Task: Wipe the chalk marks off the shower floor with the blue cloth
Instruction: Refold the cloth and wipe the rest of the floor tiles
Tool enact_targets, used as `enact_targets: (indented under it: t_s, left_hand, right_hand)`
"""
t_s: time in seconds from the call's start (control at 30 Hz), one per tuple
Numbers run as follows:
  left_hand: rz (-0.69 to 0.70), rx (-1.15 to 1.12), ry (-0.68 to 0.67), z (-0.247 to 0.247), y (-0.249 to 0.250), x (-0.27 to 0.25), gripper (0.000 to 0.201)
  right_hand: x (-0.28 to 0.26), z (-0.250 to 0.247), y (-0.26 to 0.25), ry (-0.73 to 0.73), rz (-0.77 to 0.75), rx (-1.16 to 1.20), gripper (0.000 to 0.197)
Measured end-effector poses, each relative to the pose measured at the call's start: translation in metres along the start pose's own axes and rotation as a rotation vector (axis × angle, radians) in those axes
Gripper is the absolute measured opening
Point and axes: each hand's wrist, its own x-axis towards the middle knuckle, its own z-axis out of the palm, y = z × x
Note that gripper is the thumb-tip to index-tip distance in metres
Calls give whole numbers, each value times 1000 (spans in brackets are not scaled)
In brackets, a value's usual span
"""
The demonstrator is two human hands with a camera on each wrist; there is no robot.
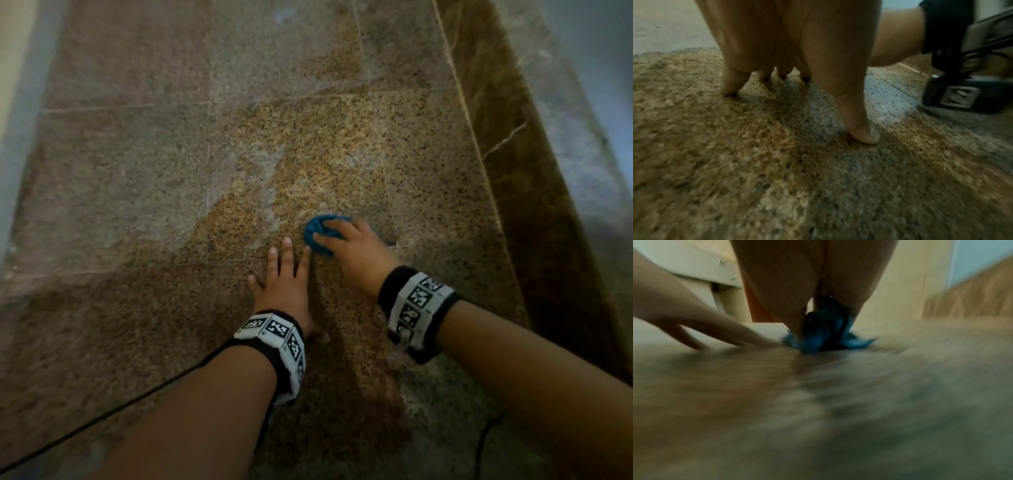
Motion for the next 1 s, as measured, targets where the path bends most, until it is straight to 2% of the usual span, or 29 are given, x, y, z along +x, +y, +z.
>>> enact_targets:
  t_s: [0.03,0.1,0.17,0.23,0.3,0.43,0.5,0.57,0.6,0.67,0.73,0.8,0.93,1.0]
  left_hand:
    - [3,-1,2,0,-1,0,142]
    - [12,-11,6,0,-2,-1,142]
    - [22,-19,4,0,-2,-1,142]
    - [24,-21,3,1,-1,-1,142]
    - [19,-16,10,1,-1,0,143]
    - [12,-16,19,2,-1,0,142]
    - [10,-12,16,2,-2,0,140]
    - [13,-10,19,2,-2,0,140]
    - [17,-14,20,2,-2,0,141]
    - [23,-15,21,2,-2,1,142]
    - [24,-6,22,2,-1,1,143]
    - [21,-1,18,2,-1,1,143]
    - [16,4,18,1,-1,2,143]
    - [22,5,22,1,-1,3,143]
  right_hand:
    - [3,-3,11,58,-4,13,52]
    - [7,-10,41,149,187,99,50]
    - [5,-19,63,135,471,150,48]
    - [6,-23,60,73,605,153,52]
    - [6,-22,41,0,534,118,60]
    - [-4,-3,-12,-76,221,41,62]
    - [-15,7,-20,-67,148,29,63]
    - [-28,10,-5,48,83,57,55]
    - [-34,10,8,131,85,118,49]
    - [-50,9,40,251,279,260,44]
    - [-70,5,61,244,498,280,47]
    - [-87,2,68,208,607,257,48]
    - [-110,9,43,145,585,243,48]
    - [-120,19,18,157,445,173,46]
